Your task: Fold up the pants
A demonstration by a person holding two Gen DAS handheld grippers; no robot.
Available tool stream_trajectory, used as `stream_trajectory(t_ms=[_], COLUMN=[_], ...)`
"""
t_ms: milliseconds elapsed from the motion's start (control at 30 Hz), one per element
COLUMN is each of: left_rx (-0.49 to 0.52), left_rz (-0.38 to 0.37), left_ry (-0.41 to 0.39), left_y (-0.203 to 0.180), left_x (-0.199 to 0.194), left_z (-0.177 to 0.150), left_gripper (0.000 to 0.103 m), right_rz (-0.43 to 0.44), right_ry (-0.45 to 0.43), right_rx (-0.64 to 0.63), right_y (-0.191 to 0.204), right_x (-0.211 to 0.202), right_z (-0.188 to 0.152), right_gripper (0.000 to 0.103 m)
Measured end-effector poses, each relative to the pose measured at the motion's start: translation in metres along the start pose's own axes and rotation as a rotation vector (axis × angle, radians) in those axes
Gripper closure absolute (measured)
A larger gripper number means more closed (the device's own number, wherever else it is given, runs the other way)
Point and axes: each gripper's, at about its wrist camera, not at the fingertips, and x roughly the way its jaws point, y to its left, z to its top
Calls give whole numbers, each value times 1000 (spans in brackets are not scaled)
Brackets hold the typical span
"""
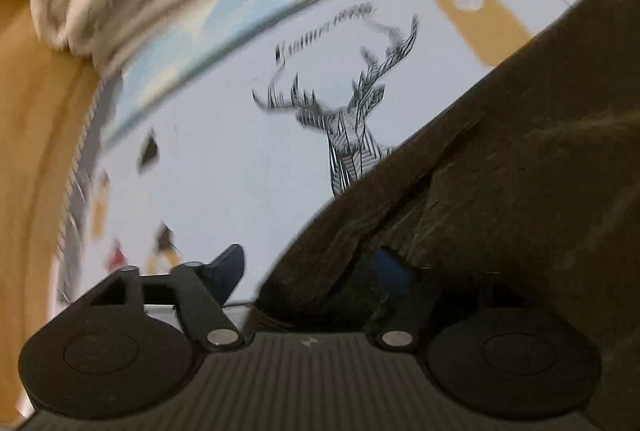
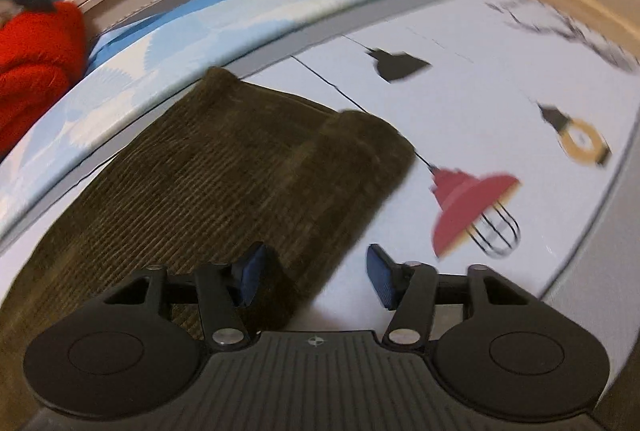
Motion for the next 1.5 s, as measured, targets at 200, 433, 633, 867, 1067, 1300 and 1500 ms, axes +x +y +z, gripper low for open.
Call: stream_trajectory(t_ms=[200, 433, 633, 867, 1067, 1300, 1500], left_rx=[-428, -715, -581, -645, -708, -763, -813], left_rz=[-100, -287, -370, -312, -155, -235, -427], left_ry=[-67, 237, 198, 135, 159, 155, 120], left_y=[63, 76, 37, 38, 44, 64, 64], left_x=[-33, 11, 18, 53, 48, 17, -38], left_z=[0, -27, 0, -8, -4, -10, -35], left_gripper=[11, 54, 53, 51, 39, 27, 27], right_rz=[1, -98, -235, -156, 16, -58, -75], right_ry=[-35, -126, -46, 20, 79, 31, 10], right_rx=[-33, 113, 210, 101, 87, 69, 119], right_y=[-7, -45, -99, -106, -118, -133, -169], right_x=[2, -40, -47, -38, -37, -86, -139], right_z=[7, 21, 4, -9, -9, -5, -22], right_gripper=[96, 97, 97, 96, 91, 66, 52])
